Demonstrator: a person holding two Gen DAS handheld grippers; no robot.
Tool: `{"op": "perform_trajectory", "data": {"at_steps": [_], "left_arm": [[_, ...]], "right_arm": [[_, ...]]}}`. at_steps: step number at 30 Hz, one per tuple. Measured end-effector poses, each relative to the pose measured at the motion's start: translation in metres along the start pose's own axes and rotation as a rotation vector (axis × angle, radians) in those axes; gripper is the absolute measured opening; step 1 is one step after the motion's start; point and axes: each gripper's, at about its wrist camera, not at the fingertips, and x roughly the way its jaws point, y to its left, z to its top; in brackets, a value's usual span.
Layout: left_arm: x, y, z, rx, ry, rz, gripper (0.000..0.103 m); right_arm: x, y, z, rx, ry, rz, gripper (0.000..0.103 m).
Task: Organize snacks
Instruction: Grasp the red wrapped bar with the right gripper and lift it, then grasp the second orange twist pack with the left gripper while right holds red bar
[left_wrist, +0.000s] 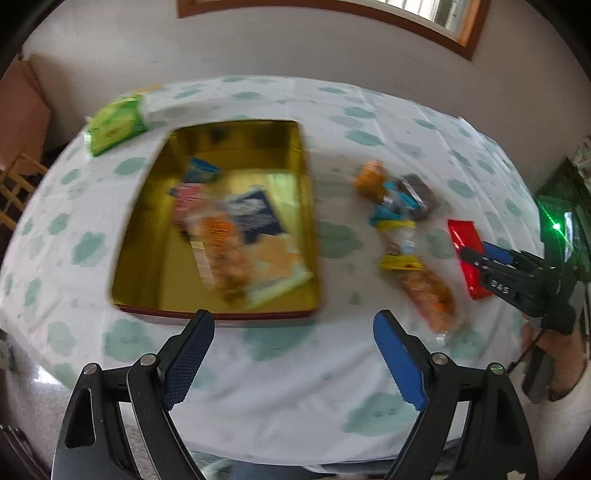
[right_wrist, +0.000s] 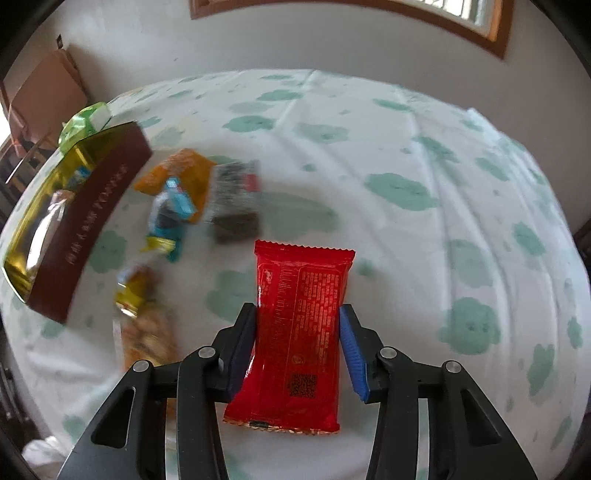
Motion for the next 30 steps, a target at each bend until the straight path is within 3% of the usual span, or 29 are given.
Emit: {"op": "perform_trajectory", "data": {"at_steps": [5, 12, 16, 20, 30], "left_arm": [[0.015, -0.042, 0.002, 0.034, 0.043, -0.034, 0.085], [0.034, -0.080, 0.011, 0.005, 0.086, -0.057, 0.085], [0.046, -0.094, 0.015, -0.018, 0.124, -0.063, 0.084], [0.054, -0.105, 0.014, -0.008, 0.122, -0.031, 0.082], [0.077, -0.127, 0.020, -0.057, 0.140, -0.031, 0.078]], "right_arm": [[-0.005, -0.029, -0.015, 0.015, -0.050, -0.026, 0.046], [-0.008, -0.051, -0.026, 0.031, -0.104, -0.006, 0.046], [-0.007, -0.055, -0.030, 0.049, -0.121, 0.014, 0.048], [-0.006, -0.054, -0.033, 0.048, -0.142, 0.015, 0.050], [-0.006, -0.052, -0.035, 0.046, -0.141, 0.014, 0.052]]}}
